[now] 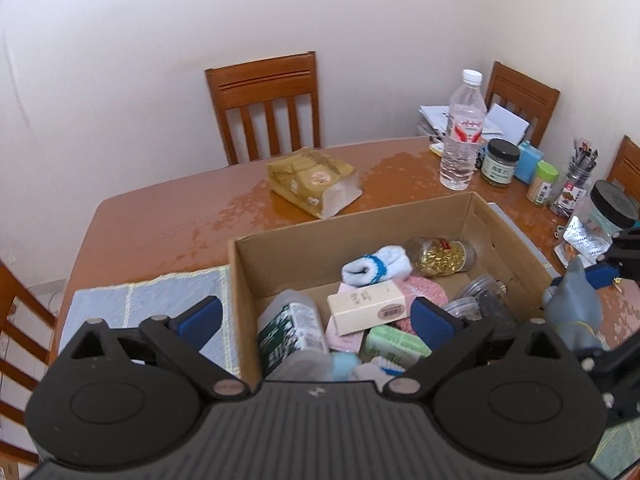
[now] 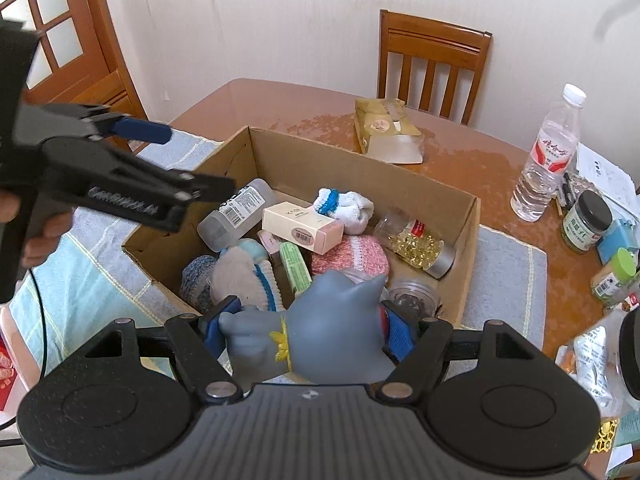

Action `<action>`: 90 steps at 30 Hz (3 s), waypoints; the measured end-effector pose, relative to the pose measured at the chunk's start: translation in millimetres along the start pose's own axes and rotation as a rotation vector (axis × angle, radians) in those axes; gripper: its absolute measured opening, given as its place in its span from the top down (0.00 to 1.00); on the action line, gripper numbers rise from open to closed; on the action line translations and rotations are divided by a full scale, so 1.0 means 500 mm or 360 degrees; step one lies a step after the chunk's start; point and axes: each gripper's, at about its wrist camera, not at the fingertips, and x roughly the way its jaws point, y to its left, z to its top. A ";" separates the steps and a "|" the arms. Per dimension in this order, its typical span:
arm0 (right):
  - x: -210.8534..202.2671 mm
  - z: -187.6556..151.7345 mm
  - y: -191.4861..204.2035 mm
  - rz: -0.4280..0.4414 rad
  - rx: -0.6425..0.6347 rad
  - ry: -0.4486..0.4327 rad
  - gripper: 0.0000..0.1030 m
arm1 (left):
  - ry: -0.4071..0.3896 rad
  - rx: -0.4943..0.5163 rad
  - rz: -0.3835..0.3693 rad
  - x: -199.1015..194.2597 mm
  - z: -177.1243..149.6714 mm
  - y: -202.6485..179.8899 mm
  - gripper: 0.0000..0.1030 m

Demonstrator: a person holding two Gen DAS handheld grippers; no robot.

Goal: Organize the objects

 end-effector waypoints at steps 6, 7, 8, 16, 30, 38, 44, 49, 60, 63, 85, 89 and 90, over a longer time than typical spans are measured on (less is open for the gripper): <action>0.023 0.017 0.015 0.0003 -0.0008 0.0024 0.23 | 0.0009 -0.0075 0.0038 -0.016 -0.025 0.025 0.00; 0.026 0.020 0.017 0.0005 -0.0009 0.0029 0.23 | 0.0018 -0.0090 0.0058 -0.017 -0.028 0.028 0.00; 0.030 0.023 0.020 0.0007 -0.0008 0.0034 0.23 | 0.0021 -0.0096 0.0076 -0.019 -0.031 0.030 0.00; 0.058 0.050 0.039 -0.0002 0.0022 0.0060 0.21 | 0.0043 -0.0176 0.0165 -0.036 -0.052 0.055 0.01; 0.044 0.072 0.020 -0.0115 0.0237 0.0058 0.00 | 0.0163 -0.0229 0.0206 -0.058 -0.057 0.061 0.01; 0.030 0.043 -0.002 -0.0339 0.0389 0.0083 0.00 | 0.0287 -0.0290 0.0248 -0.058 -0.074 0.036 0.01; 0.054 -0.029 -0.006 -0.0344 0.0601 0.0214 0.00 | 0.0404 -0.0293 0.0231 -0.047 -0.103 0.004 0.01; 0.052 -0.062 0.022 -0.0366 0.0622 0.0291 0.00 | 0.0466 -0.0274 0.0224 -0.058 -0.111 -0.018 0.01; -0.003 -0.061 0.048 -0.0389 0.0591 0.0292 0.00 | 0.0470 -0.0268 0.0221 -0.092 -0.089 -0.039 0.01; -0.017 -0.057 0.049 -0.0391 0.0586 0.0277 0.00 | 0.0458 -0.0264 0.0224 -0.099 -0.083 -0.042 0.01; -0.038 -0.053 0.041 -0.0395 0.0606 0.0245 0.00 | 0.0463 -0.0234 0.0249 -0.105 -0.072 -0.058 0.01; -0.036 -0.052 0.044 -0.0392 0.0601 0.0251 0.00 | 0.0462 -0.0234 0.0247 -0.106 -0.072 -0.057 0.01; -0.036 -0.052 0.044 -0.0391 0.0603 0.0251 0.00 | 0.0462 -0.0237 0.0246 -0.106 -0.071 -0.057 0.01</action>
